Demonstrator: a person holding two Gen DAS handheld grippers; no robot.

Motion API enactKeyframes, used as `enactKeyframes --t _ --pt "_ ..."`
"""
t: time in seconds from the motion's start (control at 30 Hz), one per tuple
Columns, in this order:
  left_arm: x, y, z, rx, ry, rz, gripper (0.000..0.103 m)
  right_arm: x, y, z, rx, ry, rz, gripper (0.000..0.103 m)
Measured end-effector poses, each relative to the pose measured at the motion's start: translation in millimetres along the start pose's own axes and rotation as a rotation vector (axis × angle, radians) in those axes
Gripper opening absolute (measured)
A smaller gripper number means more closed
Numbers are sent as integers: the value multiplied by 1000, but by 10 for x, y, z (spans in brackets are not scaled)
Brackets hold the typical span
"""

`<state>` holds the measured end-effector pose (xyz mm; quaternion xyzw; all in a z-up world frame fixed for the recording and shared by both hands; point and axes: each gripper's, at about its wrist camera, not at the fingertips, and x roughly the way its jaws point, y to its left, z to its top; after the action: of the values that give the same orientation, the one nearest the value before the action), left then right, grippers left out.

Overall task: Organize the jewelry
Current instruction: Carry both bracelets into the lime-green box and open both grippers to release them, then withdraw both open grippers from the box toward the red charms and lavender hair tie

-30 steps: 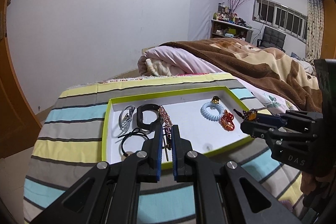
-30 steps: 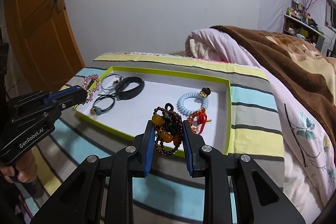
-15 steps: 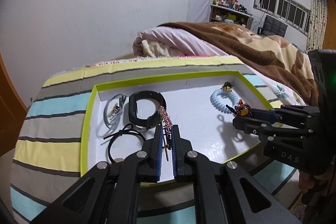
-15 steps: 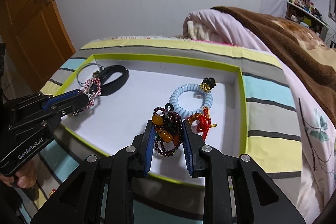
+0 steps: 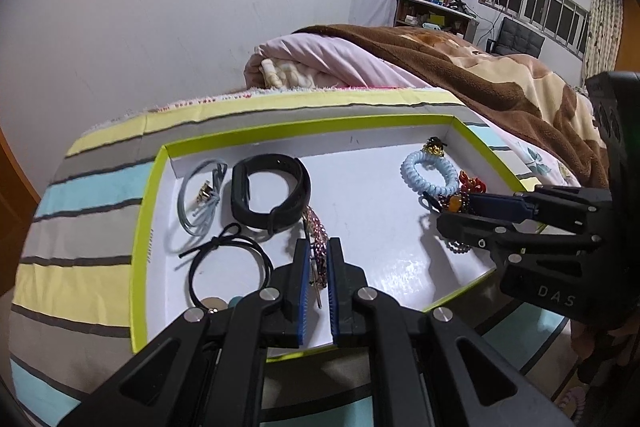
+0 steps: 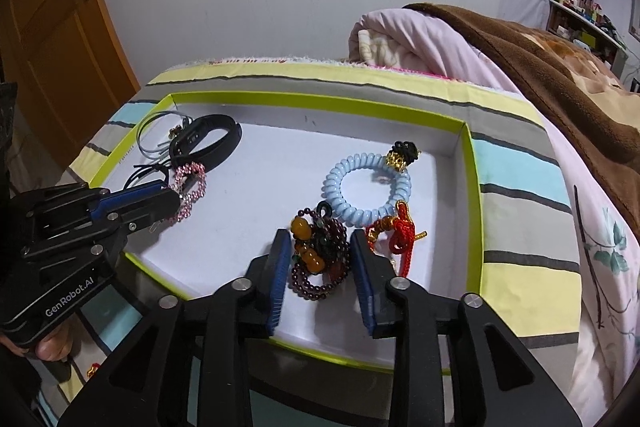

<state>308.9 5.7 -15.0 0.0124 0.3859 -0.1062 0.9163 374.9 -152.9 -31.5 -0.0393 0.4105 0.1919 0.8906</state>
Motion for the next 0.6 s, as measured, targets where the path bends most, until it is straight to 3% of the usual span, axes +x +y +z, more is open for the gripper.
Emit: enactKeyframes --t 0.3,0.6 --pt "-182 -4 0 -5 -36 7 9 -208 34 -16 1 -35 7 40" --pt "-606 -61 -134 -18 -86 26 9 -734 98 -216 25 -105 16 40"
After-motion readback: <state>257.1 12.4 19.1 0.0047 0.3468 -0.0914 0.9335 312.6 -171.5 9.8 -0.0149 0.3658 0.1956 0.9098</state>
